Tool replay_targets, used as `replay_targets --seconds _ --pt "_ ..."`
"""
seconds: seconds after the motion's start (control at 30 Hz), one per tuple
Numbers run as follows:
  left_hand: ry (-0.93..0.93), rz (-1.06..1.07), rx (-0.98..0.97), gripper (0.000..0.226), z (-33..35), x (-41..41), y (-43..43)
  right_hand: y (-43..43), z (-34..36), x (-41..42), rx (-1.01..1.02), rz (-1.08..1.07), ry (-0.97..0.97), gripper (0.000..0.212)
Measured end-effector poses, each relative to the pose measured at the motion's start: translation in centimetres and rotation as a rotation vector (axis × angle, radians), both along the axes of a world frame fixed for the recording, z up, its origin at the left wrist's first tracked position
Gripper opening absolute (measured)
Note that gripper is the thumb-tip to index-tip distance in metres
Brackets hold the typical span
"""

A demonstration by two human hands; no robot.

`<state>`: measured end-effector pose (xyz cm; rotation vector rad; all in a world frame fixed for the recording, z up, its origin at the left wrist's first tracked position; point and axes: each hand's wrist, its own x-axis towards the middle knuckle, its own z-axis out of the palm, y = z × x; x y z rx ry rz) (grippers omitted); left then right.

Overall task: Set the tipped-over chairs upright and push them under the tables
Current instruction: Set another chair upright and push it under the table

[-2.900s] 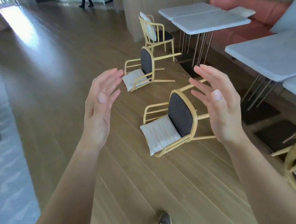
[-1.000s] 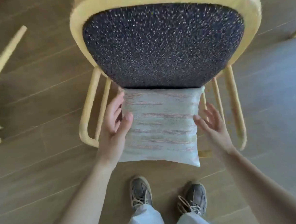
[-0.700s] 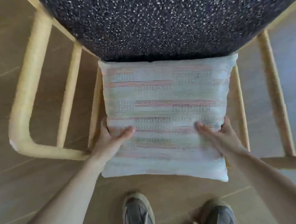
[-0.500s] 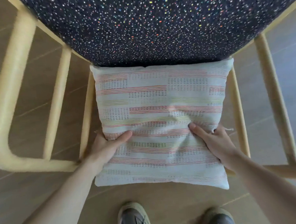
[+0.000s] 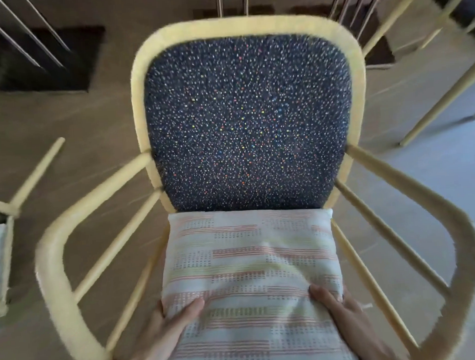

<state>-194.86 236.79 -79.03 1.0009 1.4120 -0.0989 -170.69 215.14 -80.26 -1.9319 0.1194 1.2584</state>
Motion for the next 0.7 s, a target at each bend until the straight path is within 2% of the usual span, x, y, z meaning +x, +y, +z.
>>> replay_targets --seconds 0.07,0.13,0.33,0.43,0.5,0.57,0.7 --pt "0.001 -0.02 -0.031 0.059 4.4 1.4 1.2 1.2 4.4 1.7 -0.056 0.01 0.007 0.04" --pt "0.021 -0.057 -0.013 0.064 8.5 2.8 2.5 2.4 8.2 3.7 -0.115 0.04 0.038 0.029" --pt "0.125 -0.272 0.095 0.087 16.9 7.3 7.6 8.0 16.3 8.6 -0.208 0.134 0.149 0.058" --pt "0.152 -0.382 0.07 0.087 19.0 9.9 10.6 10.5 18.2 11.0 -0.221 0.24 0.151 0.057" --pt "0.123 -0.468 0.056 0.074 20.0 11.8 12.4 11.9 18.9 13.0 -0.217 0.326 0.087 0.05" --pt "0.105 -0.544 0.025 0.066 20.4 14.0 14.1 13.5 19.1 15.2 -0.252 0.38 0.057 0.058" --pt "0.224 -0.577 -0.021 0.081 20.1 16.8 17.2 15.7 19.3 18.3 -0.344 0.435 0.081 0.064"
